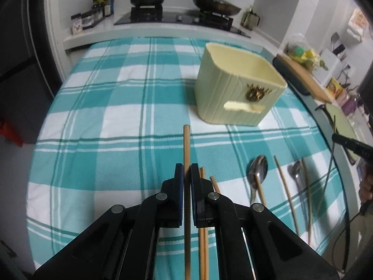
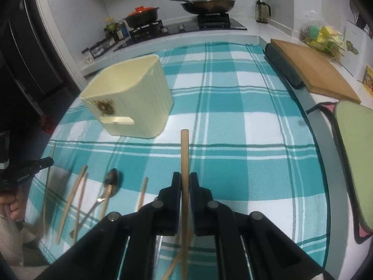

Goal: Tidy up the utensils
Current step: 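Lift both held chopsticks and carry them over the cream holder, lowering them in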

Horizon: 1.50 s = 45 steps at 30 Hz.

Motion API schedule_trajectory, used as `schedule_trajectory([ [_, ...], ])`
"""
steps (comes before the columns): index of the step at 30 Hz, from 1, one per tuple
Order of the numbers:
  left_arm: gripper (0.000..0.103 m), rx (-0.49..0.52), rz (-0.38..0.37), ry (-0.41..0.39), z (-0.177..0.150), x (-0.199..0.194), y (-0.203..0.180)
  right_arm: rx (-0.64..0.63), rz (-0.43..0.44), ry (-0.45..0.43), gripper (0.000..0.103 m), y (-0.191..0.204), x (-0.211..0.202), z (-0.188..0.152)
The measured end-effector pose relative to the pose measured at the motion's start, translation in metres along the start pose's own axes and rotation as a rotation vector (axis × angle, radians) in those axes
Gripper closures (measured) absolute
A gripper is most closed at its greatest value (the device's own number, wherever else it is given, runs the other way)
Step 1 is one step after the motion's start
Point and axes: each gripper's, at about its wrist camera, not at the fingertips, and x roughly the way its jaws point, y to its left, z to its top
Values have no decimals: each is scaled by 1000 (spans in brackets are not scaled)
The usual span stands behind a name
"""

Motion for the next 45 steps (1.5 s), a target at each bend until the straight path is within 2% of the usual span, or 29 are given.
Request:
schedule_trajectory([
  [6,99,-11,-52,-133,20,-61,5,-73,63,-95,96,38,-60,11],
  [12,99,-19,-97,-226,30,-93,5,-151,59,-204,96,72,-93,19],
  [16,99,-44,-122,-259,50,-102,4,-171,73,-282,96,86,-103,34],
  [21,99,-54,-133,-349,99,-107,-9,-176,90,-350,96,97,-96,74],
  [24,99,-44,-120,-408,141,-102,-23,-185,95,-416,96,105,-93,105],
  [27,99,-25,-101,-467,183,-89,-40,-197,86,-480,96,113,-84,141],
  [31,99,16,-72,-514,221,-60,-69,-194,80,-544,96,114,-62,181],
  [34,99,26,-60,-499,233,-25,-82,-167,91,-564,96,109,-36,201],
  [36,99,18,-57,-462,235,3,-86,-163,88,-553,96,105,-13,208],
  [42,99,-15,-38,-297,220,85,-78,-148,88,-408,96,93,49,204],
  [45,98,-12,-31,-236,212,108,-78,-150,85,-355,95,88,66,193],
])
